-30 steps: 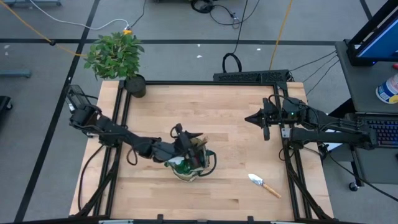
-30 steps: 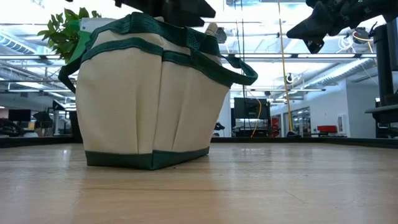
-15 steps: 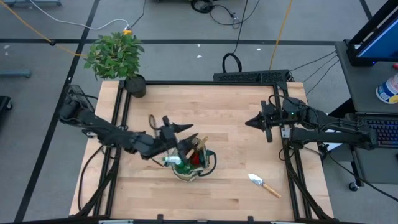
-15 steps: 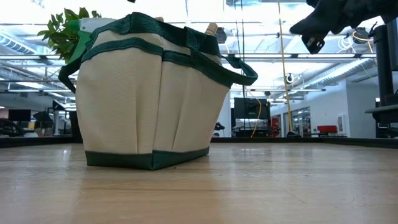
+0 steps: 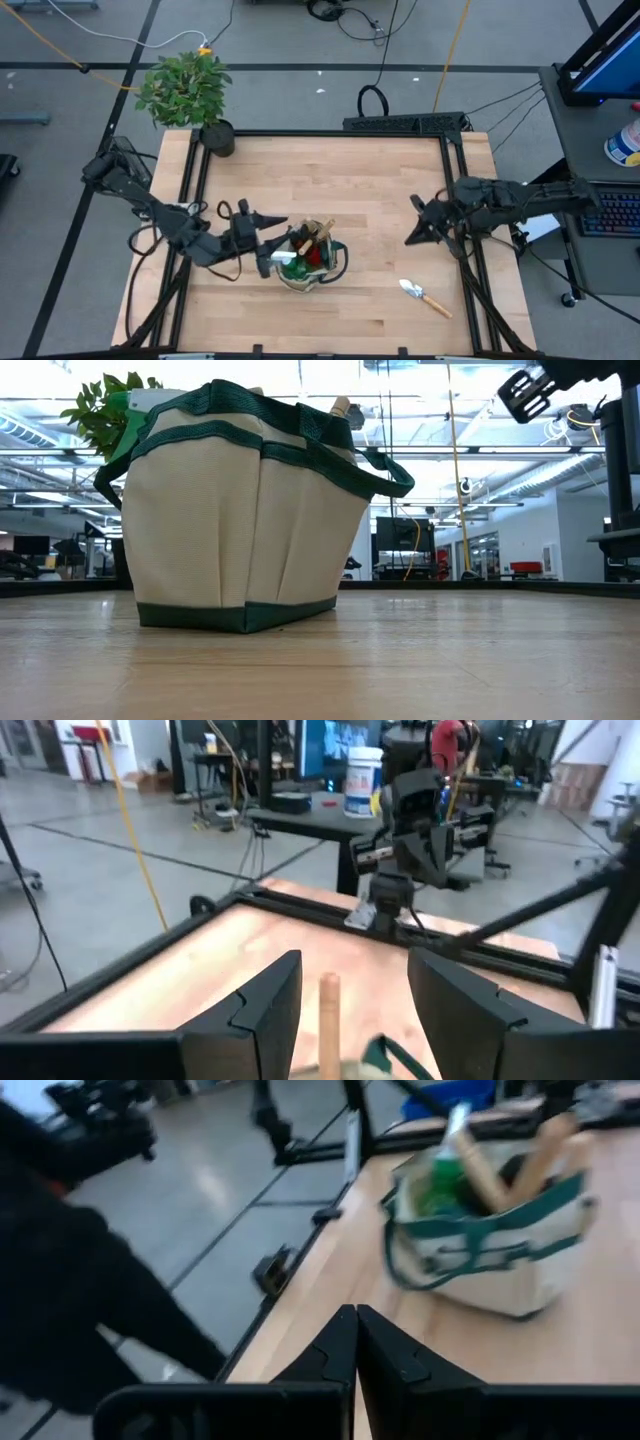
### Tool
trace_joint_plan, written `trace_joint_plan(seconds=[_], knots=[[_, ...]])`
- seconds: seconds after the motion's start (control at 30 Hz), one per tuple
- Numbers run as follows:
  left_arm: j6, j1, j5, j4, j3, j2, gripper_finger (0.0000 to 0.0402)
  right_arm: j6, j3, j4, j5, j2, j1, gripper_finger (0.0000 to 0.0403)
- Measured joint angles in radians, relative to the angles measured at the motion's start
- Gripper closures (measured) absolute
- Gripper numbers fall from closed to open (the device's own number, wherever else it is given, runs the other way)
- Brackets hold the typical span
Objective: Pick & Place Garden tools in Gardening bag
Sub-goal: Put the trowel into the gardening bag
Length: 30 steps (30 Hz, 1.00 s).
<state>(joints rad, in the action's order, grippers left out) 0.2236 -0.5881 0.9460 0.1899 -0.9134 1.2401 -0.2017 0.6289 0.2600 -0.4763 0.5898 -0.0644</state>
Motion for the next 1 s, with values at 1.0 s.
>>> trace_joint_plan(seconds=[1.0], knots=[[0.208,-0.204,-0.005,-0.145,0.0,-0.005,0.021,0.892,0.208,0.587,0.522,0.521,-0.716,0.0403]])
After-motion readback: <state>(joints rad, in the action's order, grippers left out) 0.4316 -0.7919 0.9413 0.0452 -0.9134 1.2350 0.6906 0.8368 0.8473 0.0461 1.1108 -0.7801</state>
